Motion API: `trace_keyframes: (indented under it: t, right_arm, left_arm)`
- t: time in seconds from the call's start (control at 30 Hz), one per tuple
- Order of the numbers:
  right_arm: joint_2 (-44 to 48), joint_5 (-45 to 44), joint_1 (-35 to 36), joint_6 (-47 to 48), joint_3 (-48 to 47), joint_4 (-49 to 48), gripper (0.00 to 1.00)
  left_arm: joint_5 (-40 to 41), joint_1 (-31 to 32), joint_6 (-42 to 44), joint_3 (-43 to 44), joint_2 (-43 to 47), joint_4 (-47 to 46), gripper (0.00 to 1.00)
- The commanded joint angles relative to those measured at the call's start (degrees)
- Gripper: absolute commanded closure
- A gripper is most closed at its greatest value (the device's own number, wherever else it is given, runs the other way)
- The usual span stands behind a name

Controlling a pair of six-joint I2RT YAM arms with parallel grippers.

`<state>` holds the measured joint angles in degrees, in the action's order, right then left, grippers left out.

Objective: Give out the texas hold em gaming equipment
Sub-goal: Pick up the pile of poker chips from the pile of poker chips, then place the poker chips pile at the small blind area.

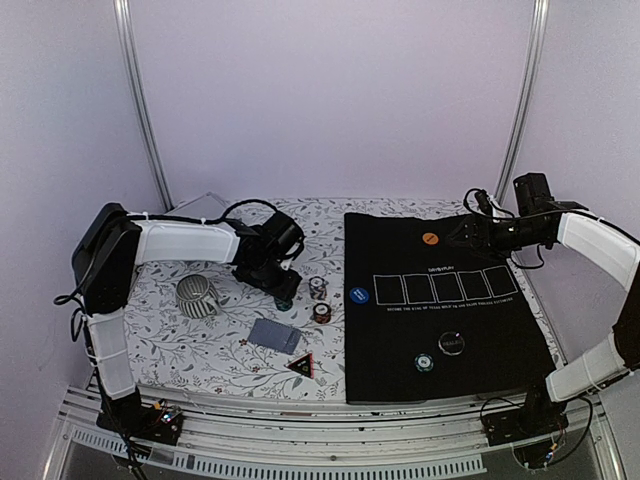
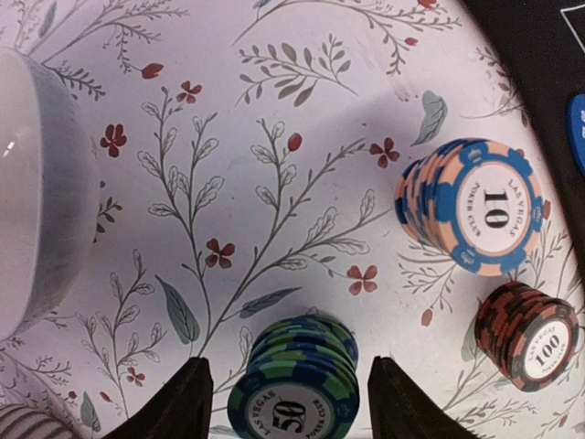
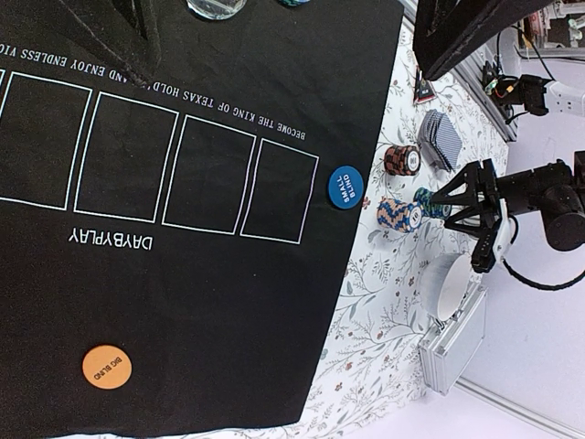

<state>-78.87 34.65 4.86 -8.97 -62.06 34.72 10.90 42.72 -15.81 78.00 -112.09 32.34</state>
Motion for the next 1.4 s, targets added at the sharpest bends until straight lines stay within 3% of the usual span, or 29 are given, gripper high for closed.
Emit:
trace_keyframes:
  t: [0.0, 0.2, 0.6, 0.67, 1.0, 1.2, 1.37]
  right_arm:
    - [-0.3, 0.5, 0.1, 0.7, -1.1, 0.0, 0.01]
    - [-0.5, 0.8, 0.2, 0.7, -1.1, 0.0, 0.01]
    - [-0.6, 0.9, 0.1, 0.7, -1.0, 0.0, 0.01]
    - [-0.7, 0.9, 0.1, 0.7, -1.0, 0.0, 0.01]
    - [-0.5, 0.7, 0.1, 0.7, -0.9, 0.0, 0.01]
    - [-0.5, 0.8, 0.1, 0.7, -1.0, 0.0, 0.01]
    - [-0.2, 0.8, 0.1, 0.8, -1.1, -0.1, 0.01]
  left_arm:
    - [0.2, -0.9, 0.6, 0.3, 0.0, 0.2, 0.39]
    - [1.4, -1.0, 0.6, 0.5, -2.1, 1.2, 0.37]
    - [1.1, -1.0, 0.5, 0.5, -1.4, 1.1, 0.44]
    - [1.3, -0.9, 0.4, 0.6, -1.2, 1.2, 0.49]
    - [1.6, -0.4, 1.3, 3.0, 2.4, 4.5, 1.0]
    - [2.0, 1.0, 2.1, 7.0, 3.2, 8.3, 1.0]
    - [0.2, 7.1, 4.1, 14.4, 2.3, 12.2, 1.0]
